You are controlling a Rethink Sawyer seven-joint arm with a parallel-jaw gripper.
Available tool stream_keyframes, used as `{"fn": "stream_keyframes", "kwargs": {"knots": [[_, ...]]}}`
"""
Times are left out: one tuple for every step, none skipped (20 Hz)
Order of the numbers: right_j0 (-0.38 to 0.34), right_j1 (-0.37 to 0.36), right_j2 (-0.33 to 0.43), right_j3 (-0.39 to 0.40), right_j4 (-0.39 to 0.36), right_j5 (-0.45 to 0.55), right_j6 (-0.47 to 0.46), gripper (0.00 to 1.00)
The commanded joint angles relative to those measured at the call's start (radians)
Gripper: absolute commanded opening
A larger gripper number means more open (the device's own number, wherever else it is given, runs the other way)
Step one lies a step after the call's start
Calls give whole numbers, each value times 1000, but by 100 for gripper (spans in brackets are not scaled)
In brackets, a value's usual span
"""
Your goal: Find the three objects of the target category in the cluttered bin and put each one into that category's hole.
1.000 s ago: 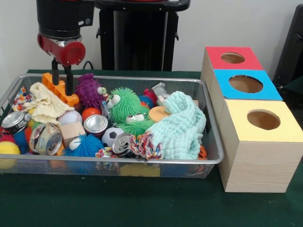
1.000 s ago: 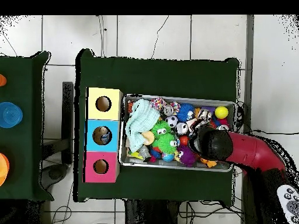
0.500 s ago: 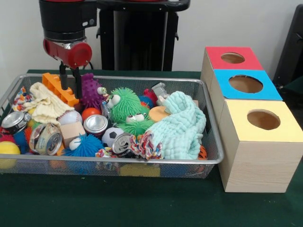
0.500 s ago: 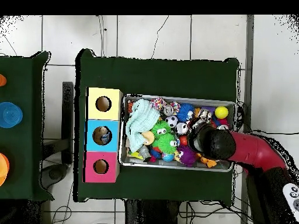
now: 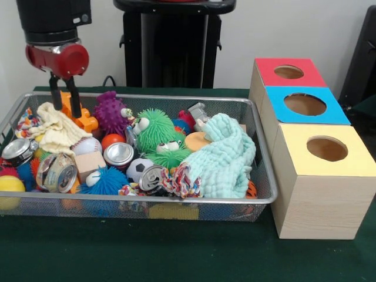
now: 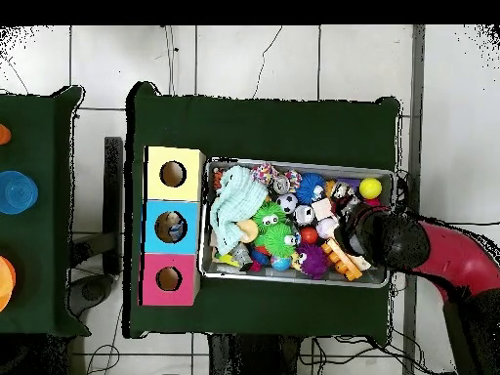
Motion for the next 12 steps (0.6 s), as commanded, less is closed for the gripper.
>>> {"fn": "stream_keyframes", "kwargs": {"knots": [[-116,34,179,-10,-122,220,-593,100],[-129,50,189,-31,-134,233,-631,100],[-142,66,199,-52,-147,246,-670,100],[-149,74,201,-71,-168,248,-702,100],[-150,79,199,-78,-178,246,-708,100],[-145,88,191,-91,-192,240,-705,100],[-141,93,187,-98,-198,237,-703,100],[-127,102,178,-115,-205,237,-694,100],[-121,106,174,-119,-206,233,-691,100],[-114,113,176,-131,-211,232,-703,100],[-114,116,181,-134,-215,226,-722,100],[-122,122,202,-139,-221,222,-775,100]]}}
